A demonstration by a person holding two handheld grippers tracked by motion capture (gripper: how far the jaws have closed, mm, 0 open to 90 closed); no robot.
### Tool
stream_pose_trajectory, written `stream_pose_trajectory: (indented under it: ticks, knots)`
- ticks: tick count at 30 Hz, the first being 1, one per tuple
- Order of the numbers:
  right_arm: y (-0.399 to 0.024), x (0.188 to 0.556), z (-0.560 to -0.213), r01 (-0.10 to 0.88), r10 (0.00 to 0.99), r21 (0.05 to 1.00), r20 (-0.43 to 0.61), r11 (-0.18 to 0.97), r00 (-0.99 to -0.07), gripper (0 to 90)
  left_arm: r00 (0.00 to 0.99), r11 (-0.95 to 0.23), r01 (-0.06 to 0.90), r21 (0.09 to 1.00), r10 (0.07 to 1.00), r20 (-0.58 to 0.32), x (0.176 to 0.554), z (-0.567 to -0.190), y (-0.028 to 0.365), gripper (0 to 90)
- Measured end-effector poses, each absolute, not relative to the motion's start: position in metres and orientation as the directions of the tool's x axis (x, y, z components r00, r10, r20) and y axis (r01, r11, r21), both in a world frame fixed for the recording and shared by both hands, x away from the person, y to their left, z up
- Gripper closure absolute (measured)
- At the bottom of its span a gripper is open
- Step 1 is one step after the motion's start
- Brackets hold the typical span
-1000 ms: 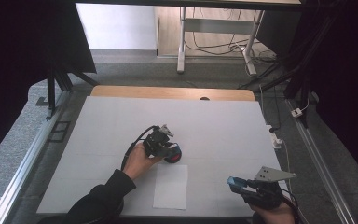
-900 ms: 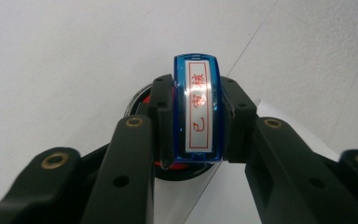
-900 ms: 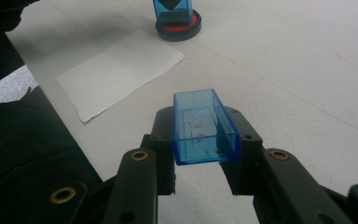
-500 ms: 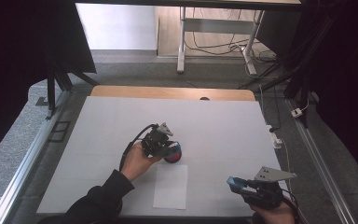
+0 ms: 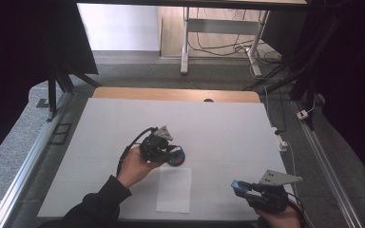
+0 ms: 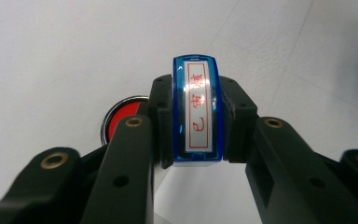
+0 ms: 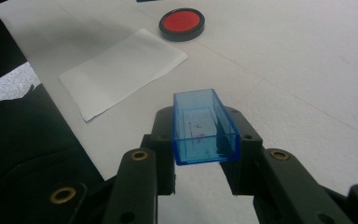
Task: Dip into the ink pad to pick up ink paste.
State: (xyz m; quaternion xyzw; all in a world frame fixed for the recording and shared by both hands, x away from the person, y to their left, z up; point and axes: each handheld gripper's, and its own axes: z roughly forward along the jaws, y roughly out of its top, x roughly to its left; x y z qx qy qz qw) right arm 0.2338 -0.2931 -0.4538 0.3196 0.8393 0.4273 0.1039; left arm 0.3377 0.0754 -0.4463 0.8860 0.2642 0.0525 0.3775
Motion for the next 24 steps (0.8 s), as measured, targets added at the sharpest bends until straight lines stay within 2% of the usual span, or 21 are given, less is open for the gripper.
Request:
stream_pose_trajectory:
  ticks: [24]
  knots:
    - [-0.293, 0.234, -0.454, 0.448, 0.626, 0.783, 0.099, 0.431, -0.774, 68.5, 0.887, -0.554, 0.399, 0.73, 0.436, -0.154, 0.299, -0.438, 0.09, 69.7]
